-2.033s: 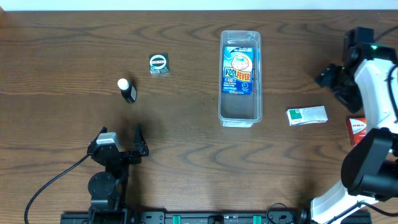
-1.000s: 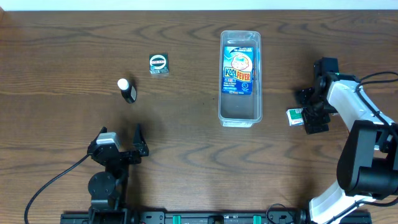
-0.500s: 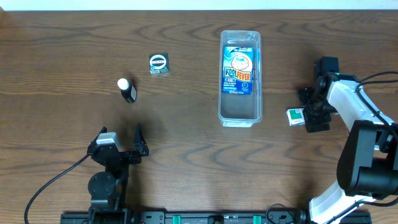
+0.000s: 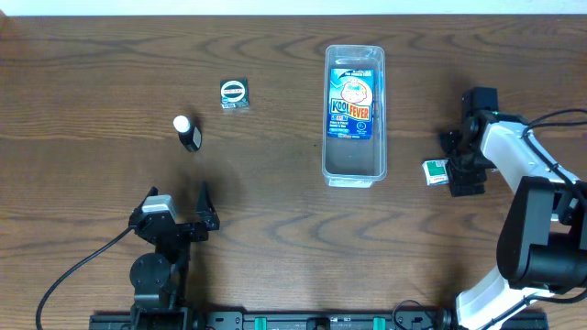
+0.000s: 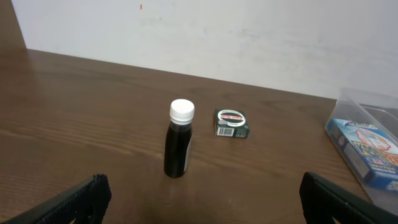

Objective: Pack container
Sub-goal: 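Lower the right gripper onto the white-green sachet and grasp it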

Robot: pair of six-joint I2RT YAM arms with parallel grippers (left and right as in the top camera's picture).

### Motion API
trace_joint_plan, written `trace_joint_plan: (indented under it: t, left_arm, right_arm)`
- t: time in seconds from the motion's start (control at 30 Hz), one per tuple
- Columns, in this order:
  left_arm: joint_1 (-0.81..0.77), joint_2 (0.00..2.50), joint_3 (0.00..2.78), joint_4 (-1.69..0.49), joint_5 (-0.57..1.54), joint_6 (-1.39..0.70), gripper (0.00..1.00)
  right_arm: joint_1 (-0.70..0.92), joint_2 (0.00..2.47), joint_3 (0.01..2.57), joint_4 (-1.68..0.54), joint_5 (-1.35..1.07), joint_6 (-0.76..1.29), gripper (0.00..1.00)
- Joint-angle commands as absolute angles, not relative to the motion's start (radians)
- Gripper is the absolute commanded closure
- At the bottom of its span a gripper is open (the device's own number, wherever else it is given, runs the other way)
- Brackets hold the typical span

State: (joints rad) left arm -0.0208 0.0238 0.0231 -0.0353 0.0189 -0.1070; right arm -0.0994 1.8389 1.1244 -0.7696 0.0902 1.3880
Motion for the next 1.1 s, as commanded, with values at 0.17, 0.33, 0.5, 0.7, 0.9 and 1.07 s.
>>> trace_joint_plan:
  t: [0.17, 0.33, 0.5, 0.7, 0.9, 1.07]
  left_arm:
    - [-0.024, 0.017, 0.004, -0.074, -0.007, -0.101, 0.02]
    - [-0.024, 0.017, 0.004, -0.074, -0.007, -0.101, 0.02]
    - [-0.024, 0.017, 0.004, -0.074, -0.007, -0.101, 0.02]
    - [-0.024, 0.017, 0.004, -0.074, -0.007, -0.101, 0.02]
    - [-0.024, 0.017, 0.004, -0.074, -0.007, -0.101, 0.02]
    - [-0.024, 0.017, 0.004, -0.074, -0.007, -0.101, 0.02]
  right_arm:
    - [-0.091, 1.837, 1.099, -0.749, 0.123, 1.409, 0.01]
    - [-0.091, 1.837, 1.099, -0.744, 0.124, 1.409, 0.01]
    - [-0.091, 1.837, 1.092, -0.743, 0.123, 1.41, 0.01]
    - [-0.091, 1.837, 1.089, -0.743, 0.123, 1.41, 0.01]
    - [-0.091, 1.837, 1.085, -0.744, 0.123, 1.409, 0.01]
    - [-0.091, 1.837, 1.084, -0.751, 0.146, 1.409, 0.02]
